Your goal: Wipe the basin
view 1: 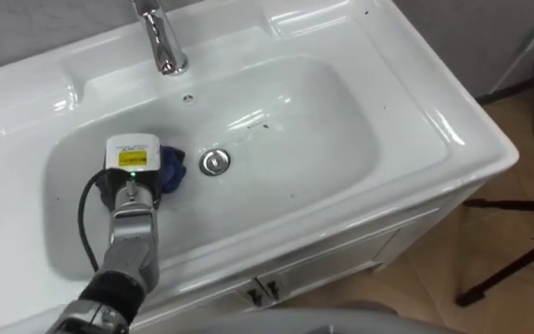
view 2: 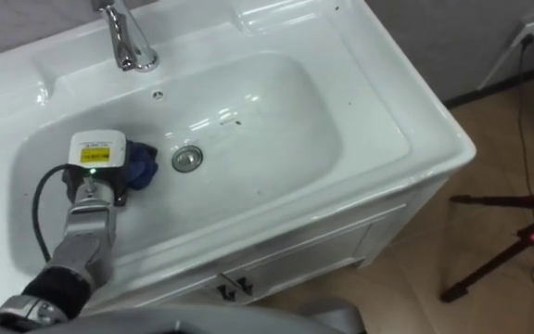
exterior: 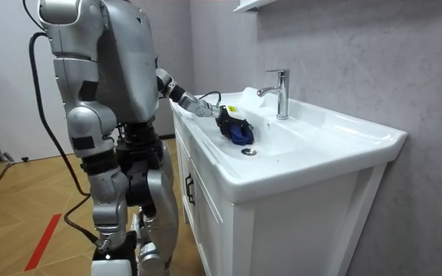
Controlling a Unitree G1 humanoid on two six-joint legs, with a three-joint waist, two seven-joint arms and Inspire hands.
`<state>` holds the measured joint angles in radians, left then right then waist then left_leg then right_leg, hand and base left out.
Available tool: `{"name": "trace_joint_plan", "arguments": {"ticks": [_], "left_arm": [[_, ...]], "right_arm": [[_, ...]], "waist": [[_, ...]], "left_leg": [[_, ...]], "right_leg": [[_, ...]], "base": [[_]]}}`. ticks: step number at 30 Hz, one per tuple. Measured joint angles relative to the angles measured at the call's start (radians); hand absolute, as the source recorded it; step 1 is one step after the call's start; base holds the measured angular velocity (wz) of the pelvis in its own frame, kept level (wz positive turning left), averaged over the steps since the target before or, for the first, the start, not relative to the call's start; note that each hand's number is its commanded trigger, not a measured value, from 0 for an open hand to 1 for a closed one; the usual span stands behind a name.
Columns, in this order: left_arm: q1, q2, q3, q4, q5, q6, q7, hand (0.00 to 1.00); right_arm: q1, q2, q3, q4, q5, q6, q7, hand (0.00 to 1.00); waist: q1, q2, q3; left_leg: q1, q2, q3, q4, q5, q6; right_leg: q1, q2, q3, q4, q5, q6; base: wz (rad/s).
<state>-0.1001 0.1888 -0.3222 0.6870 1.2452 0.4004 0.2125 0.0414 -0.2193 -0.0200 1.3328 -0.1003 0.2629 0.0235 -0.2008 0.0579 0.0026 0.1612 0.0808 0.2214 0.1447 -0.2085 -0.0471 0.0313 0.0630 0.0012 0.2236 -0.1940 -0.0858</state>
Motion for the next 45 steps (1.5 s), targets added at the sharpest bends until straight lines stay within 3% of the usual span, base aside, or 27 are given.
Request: {"name": "trace_joint_plan", "arguments": {"ticks": [2, 6, 11, 16, 20, 30, 32, 38, 45], "left_arm": [[-0.043, -0.018, -0.017, 0.033, -0.020, 0.007, 0.000, 1.00], [-0.100, -0.036, -0.020, 0.080, -0.049, 0.009, 0.000, 1.00], [-0.172, -0.057, -0.035, 0.146, -0.137, 0.030, -0.008, 1.00], [-0.218, -0.055, -0.039, 0.169, -0.176, 0.030, -0.048, 1.00], [-0.250, -0.057, -0.056, 0.209, -0.197, 0.028, -0.057, 1.00], [-0.338, -0.075, -0.085, 0.265, -0.318, 0.016, -0.065, 1.00], [-0.366, -0.091, -0.092, 0.300, -0.346, 0.015, -0.065, 1.00], [-0.412, -0.093, -0.130, 0.322, -0.425, 0.015, -0.065, 1.00], [-0.439, -0.118, -0.155, 0.321, -0.428, 0.015, -0.065, 1.00]], "right_arm": [[-0.009, 0.001, 0.010, 0.010, 0.014, 0.000, -0.005, 0.00], [-0.018, 0.010, 0.016, 0.019, 0.016, 0.000, -0.007, 0.00], [-0.017, 0.014, 0.038, 0.031, 0.020, 0.021, 0.007, 0.00], [-0.011, 0.014, 0.047, 0.036, 0.021, 0.023, 0.024, 0.00], [-0.014, 0.003, 0.047, 0.037, 0.022, 0.020, 0.024, 0.00], [-0.047, -0.014, 0.089, 0.036, 0.088, 0.011, 0.023, 0.00], [-0.053, -0.014, 0.100, 0.035, 0.101, 0.007, 0.022, 0.00], [-0.070, -0.016, 0.119, 0.037, 0.136, -0.002, 0.023, 0.00], [-0.087, -0.016, 0.136, 0.045, 0.184, -0.009, 0.018, 0.00]], "waist": [[-0.016, -0.004, 0.0035], [-0.027, -0.005, 0.0039], [-0.064, -0.005, 0.0041], [-0.093, -0.001, 0.0068], [-0.127, 0.011, 0.0146], [-0.128, 0.019, 0.0184], [-0.135, 0.019, 0.0184], [-0.153, 0.018, 0.0186], [-0.166, 0.013, 0.0193]], "left_leg": [[-0.001, -0.006, 0.001, 0.002, 0.000, 0.000], [-0.016, -0.014, 0.017, 0.002, 0.000, 0.000], [-0.027, -0.025, 0.048, 0.008, 0.003, 0.005], [-0.030, -0.026, 0.059, 0.009, 0.003, 0.006], [-0.030, -0.028, 0.078, 0.008, 0.003, 0.006], [-0.064, -0.038, 0.077, 0.011, 0.012, 0.021], [-0.065, -0.042, 0.080, 0.010, 0.012, 0.021], [-0.091, -0.058, 0.079, 0.019, 0.018, 0.030], [-0.104, -0.065, 0.078, 0.021, 0.020, 0.037]], "right_leg": [[-0.004, -0.005, 0.000, 0.006, -0.006, 0.009], [-0.023, -0.014, -0.001, 0.020, -0.011, 0.018], [-0.036, -0.030, 0.001, 0.027, -0.009, 0.034], [-0.036, -0.027, 0.020, 0.002, 0.016, 0.041], [-0.036, -0.029, 0.029, -0.002, 0.022, 0.046], [-0.097, -0.035, 0.049, 0.040, 0.021, 0.049], [-0.107, -0.036, 0.056, 0.052, 0.019, 0.052], [-0.140, -0.046, 0.061, 0.075, 0.013, 0.063], [-0.153, -0.064, 0.060, 0.082, 0.014, 0.078]], "base": [[0.14], [0.07], [0.01], [-0.12], [-0.07], [-0.06], [-0.09], [0.01], [0.03]]}}
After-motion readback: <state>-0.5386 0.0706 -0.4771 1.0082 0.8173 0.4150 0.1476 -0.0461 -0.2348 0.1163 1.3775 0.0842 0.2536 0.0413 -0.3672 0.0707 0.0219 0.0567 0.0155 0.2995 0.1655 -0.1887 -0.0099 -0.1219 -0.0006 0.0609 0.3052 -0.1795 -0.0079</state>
